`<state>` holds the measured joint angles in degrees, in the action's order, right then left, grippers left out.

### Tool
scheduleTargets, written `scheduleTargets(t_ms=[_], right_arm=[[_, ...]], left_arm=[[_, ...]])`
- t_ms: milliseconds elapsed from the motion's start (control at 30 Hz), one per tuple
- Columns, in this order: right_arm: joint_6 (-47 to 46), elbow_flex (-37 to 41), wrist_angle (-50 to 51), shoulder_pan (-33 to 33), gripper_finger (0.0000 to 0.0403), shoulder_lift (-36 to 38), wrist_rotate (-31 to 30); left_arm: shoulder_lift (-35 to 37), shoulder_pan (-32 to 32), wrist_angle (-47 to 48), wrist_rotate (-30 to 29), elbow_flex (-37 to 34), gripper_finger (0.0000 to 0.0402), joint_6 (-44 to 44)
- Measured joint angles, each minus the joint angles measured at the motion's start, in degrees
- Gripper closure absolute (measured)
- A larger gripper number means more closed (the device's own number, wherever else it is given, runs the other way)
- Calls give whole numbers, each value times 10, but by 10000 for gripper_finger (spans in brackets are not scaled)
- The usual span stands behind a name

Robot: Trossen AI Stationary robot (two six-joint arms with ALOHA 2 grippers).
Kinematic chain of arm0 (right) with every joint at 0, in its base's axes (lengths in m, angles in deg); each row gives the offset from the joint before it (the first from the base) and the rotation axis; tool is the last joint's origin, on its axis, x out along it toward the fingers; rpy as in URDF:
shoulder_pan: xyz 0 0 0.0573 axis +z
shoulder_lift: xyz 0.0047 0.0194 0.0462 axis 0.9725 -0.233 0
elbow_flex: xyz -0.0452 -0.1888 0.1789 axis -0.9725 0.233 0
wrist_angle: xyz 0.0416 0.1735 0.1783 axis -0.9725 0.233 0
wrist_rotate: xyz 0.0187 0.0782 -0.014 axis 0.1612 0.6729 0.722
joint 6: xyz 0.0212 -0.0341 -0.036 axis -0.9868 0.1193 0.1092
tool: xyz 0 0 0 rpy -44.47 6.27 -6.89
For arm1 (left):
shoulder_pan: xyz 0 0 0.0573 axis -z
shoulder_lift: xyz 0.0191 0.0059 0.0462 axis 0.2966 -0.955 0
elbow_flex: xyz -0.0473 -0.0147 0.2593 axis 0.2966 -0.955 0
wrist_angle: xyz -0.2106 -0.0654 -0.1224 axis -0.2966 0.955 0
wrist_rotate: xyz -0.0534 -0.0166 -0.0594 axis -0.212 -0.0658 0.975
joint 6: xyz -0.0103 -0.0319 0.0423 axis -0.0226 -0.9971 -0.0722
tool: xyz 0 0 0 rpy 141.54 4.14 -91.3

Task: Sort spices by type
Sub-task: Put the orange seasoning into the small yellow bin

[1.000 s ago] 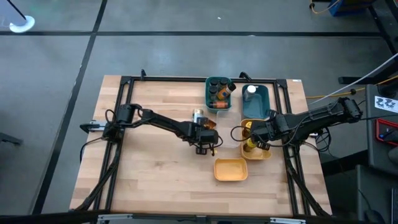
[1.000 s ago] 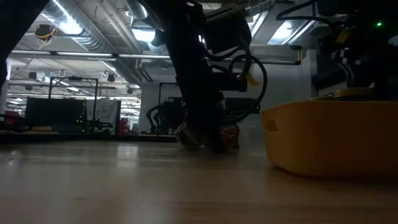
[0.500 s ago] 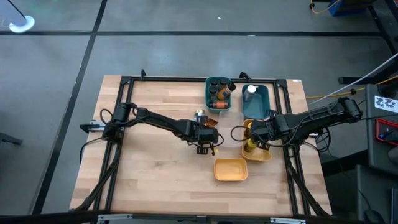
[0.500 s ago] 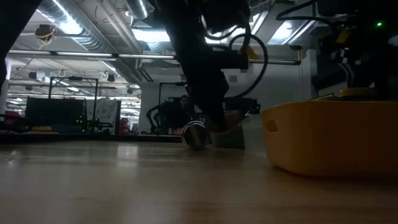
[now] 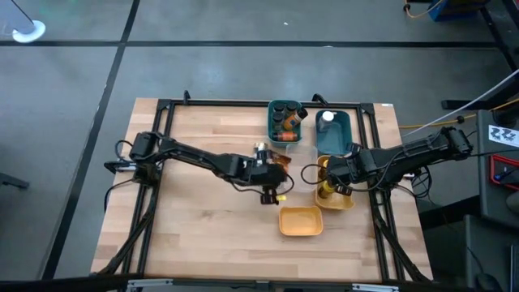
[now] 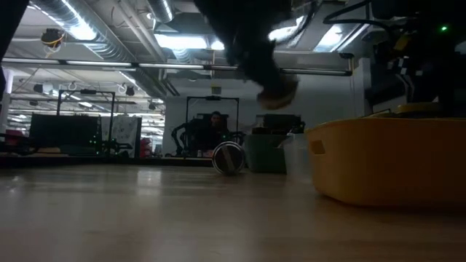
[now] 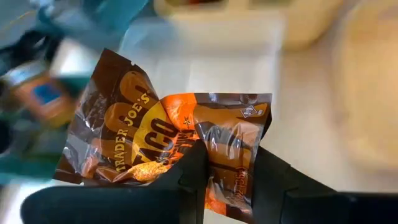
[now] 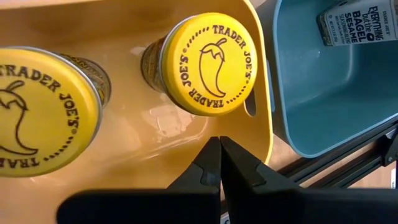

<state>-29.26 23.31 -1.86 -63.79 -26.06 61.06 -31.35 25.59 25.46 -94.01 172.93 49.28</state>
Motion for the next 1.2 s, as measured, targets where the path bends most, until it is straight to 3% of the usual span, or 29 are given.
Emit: scheduleTargets(t_ms=[300, 833, 1200], right_arm=[[0, 0, -2, 0, 397, 0, 0], [0, 0, -2, 0, 397, 0, 5], [0, 0, -2, 0, 397, 0, 5]], left_arm=[[-4, 61, -163, 157, 0, 328, -28], [-82, 95, -186, 149, 0, 324, -17], [-101, 95, -185, 148, 0, 236, -13]])
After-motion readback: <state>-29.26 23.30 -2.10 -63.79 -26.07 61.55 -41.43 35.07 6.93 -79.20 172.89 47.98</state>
